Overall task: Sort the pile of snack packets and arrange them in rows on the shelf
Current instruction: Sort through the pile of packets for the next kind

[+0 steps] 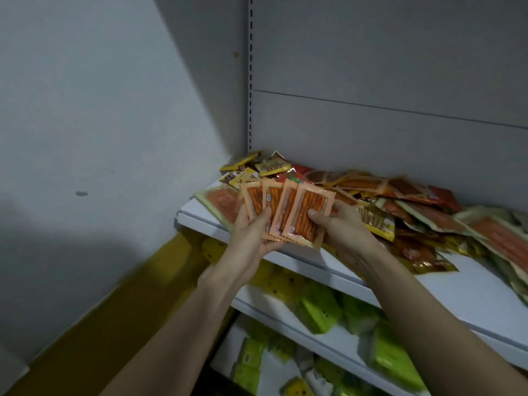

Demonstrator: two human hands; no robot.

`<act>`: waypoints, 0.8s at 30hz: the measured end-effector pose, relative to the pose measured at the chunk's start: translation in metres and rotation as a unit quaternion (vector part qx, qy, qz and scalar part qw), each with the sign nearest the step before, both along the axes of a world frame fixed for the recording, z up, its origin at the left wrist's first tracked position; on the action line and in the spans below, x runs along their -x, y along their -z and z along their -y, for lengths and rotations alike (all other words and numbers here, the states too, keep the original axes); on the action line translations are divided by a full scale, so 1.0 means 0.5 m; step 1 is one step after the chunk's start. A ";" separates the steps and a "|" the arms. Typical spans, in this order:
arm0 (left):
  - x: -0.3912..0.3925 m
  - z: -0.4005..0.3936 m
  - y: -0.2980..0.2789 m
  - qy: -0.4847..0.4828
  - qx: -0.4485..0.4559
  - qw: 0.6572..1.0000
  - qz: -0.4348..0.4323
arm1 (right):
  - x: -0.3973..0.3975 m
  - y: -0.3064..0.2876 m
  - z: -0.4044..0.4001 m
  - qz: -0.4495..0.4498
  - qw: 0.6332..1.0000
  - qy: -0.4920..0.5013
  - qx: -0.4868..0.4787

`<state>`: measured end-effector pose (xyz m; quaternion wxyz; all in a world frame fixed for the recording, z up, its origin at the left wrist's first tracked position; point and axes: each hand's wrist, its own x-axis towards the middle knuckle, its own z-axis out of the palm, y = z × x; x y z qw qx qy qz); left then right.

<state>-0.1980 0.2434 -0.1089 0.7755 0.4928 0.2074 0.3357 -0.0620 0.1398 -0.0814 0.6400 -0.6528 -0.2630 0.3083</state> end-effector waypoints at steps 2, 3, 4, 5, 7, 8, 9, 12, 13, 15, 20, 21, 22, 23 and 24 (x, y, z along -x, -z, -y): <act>-0.011 0.040 -0.001 0.028 0.003 1.000 0.003 | 0.006 0.001 0.053 -0.010 0.999 0.035 -0.003; -0.018 0.061 -0.004 0.039 0.005 0.999 0.003 | 0.007 -0.003 0.081 -0.004 0.999 0.053 -0.001; -0.027 0.082 -0.009 0.049 0.008 0.999 0.001 | 0.005 -0.009 0.110 0.009 0.997 0.073 0.000; -0.038 0.104 -0.015 0.060 0.008 0.998 0.000 | 0.001 -0.017 0.139 0.025 0.995 0.093 0.002; -0.061 0.152 -0.027 0.087 0.011 0.996 -0.002 | -0.010 -0.032 0.200 0.044 0.991 0.129 0.001; -0.074 0.180 -0.033 0.102 0.017 0.995 -0.003 | -0.016 -0.039 0.234 0.050 0.988 0.145 0.002; -0.086 0.210 -0.039 0.116 0.025 0.993 -0.004 | -0.022 -0.044 0.270 0.054 0.986 0.160 0.002; -0.121 0.306 -0.055 0.162 0.032 0.986 -0.005 | -0.037 -0.054 0.384 0.060 0.979 0.195 -0.013; -0.132 0.342 -0.058 0.178 0.031 0.984 -0.004 | -0.041 -0.057 0.426 0.066 0.976 0.206 -0.014; -0.155 0.425 -0.065 0.212 0.028 0.977 0.001 | -0.050 -0.059 0.516 0.080 0.971 0.227 -0.012; -0.221 0.680 -0.053 0.294 0.051 0.954 0.004 | -0.079 -0.041 0.794 0.091 0.954 0.287 -0.006; -0.233 0.741 -0.052 0.313 0.060 0.948 -0.002 | -0.084 -0.038 0.858 0.088 0.950 0.300 -0.002; -0.242 0.803 -0.051 0.332 0.068 0.941 -0.011 | -0.086 -0.035 0.923 0.083 0.946 0.313 0.006; -0.252 0.863 -0.051 0.354 0.070 0.932 -0.022 | -0.086 -0.034 0.987 0.075 0.943 0.325 0.011; -0.262 0.922 -0.052 0.375 0.066 0.924 -0.035 | -0.087 -0.033 1.050 0.065 0.939 0.337 0.011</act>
